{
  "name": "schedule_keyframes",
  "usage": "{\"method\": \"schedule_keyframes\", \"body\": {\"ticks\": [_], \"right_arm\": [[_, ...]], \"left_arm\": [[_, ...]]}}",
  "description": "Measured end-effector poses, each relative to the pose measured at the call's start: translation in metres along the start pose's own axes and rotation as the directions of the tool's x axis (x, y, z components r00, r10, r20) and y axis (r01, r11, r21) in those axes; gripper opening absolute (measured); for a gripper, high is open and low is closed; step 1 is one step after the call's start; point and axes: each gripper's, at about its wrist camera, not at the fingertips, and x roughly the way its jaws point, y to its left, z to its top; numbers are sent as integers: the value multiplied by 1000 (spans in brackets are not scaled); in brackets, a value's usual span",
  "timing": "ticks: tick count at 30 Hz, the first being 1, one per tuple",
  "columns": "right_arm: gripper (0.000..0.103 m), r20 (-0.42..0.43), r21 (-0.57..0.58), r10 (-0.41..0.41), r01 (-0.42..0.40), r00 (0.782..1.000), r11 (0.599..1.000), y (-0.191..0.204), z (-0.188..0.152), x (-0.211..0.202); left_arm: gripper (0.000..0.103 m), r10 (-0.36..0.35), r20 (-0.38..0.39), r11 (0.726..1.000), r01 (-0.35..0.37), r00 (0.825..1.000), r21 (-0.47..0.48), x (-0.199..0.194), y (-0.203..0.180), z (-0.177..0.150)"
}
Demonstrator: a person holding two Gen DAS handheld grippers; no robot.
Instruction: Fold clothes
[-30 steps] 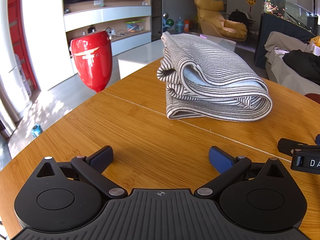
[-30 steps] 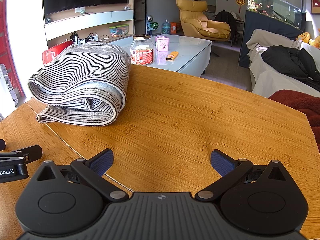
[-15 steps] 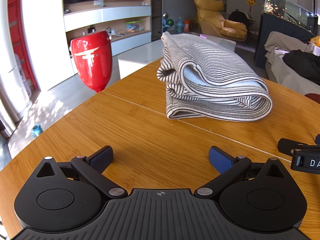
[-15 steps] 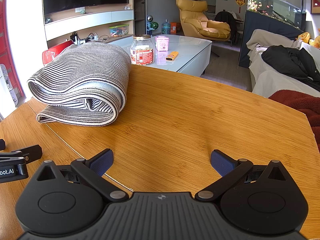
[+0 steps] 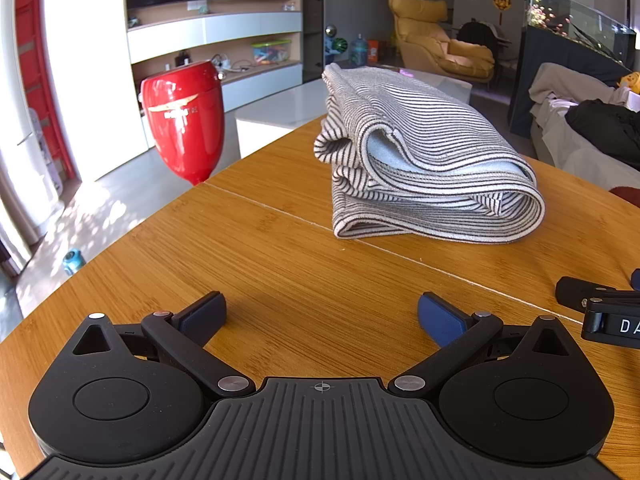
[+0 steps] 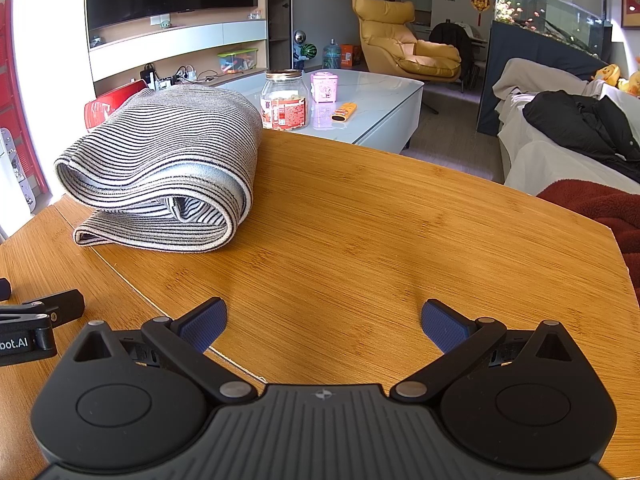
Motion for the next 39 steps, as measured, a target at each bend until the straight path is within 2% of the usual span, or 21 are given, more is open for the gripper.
{"method": "schedule_keyframes", "body": {"ticks": [13,17,24,31,39], "right_arm": [[103,1,1,-1,1,1000,1000,-2,-1,-1],[103,1,1,0,0,1000,1000,-3,-1,-1],[103,1,-2,3,-3,1000,1000,-3,-2,-3],[103,1,-2,3,-3,1000,1000,-2,-2,-3],[103,1,1,1,-1,1000,1000,-2,-2,-3]], "left_arm": [[103,-3,1,1000,3,1000,5,2,-2,1],[103,-37,1,999,37,999,25,7,0,5],[103,-42,2,999,42,999,32,10,-2,7],[103,-98,-23,992,100,995,73,20,-1,16],[103,-83,-36,994,85,996,64,15,3,12]]}}
